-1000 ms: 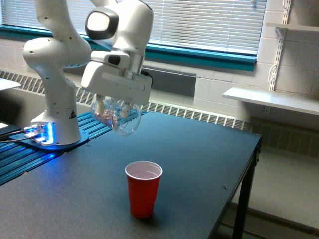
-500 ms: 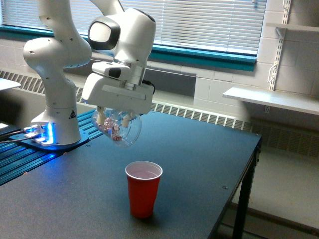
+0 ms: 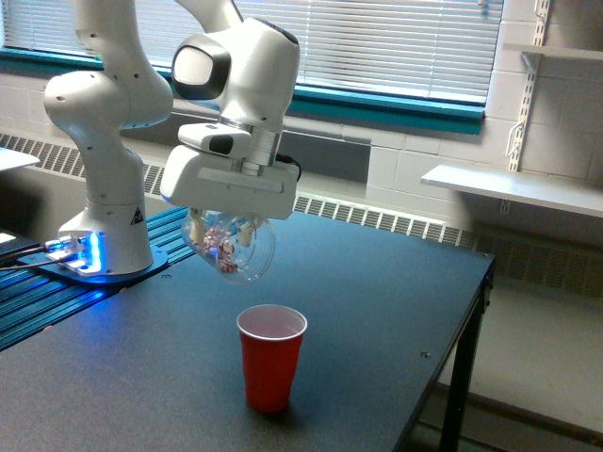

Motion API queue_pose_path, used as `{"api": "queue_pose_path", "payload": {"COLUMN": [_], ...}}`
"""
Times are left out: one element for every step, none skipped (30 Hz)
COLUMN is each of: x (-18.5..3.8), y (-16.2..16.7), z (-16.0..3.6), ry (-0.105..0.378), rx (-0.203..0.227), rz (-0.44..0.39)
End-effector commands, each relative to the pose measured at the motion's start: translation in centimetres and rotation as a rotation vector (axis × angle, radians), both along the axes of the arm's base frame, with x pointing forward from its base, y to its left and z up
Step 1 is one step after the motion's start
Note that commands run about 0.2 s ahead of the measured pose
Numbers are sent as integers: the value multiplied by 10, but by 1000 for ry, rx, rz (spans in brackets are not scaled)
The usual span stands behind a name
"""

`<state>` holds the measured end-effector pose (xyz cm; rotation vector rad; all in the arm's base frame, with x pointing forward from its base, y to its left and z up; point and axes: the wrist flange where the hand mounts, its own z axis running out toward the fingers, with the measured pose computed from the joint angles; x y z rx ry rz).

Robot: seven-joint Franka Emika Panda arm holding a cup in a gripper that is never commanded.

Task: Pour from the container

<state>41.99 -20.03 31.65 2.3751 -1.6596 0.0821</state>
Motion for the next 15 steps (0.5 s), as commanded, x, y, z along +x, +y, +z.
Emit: {"api": "queue_pose_path", "payload": {"x": [14, 16, 17, 18, 19, 20, 20, 19, 19, 19, 18, 17, 16, 15, 15], "y": [0, 0, 0, 0, -1, -2, -2, -3, -4, -5, -6, -8, -9, -10, -11], "z": [-1, -2, -2, -2, -3, -3, -3, -4, -4, -5, -5, -5, -6, -7, -7], "ry": [2, 6, 8, 10, 12, 14, 18, 23, 25, 27, 27, 27, 26, 30, 31], "rx": [16, 18, 21, 23, 25, 30, 31, 34, 40, 45, 49, 54, 59, 63, 67], "rz": [41, 44, 45, 46, 45, 42, 40, 37, 33, 26, 20, 12, 3, -7, -12]}}
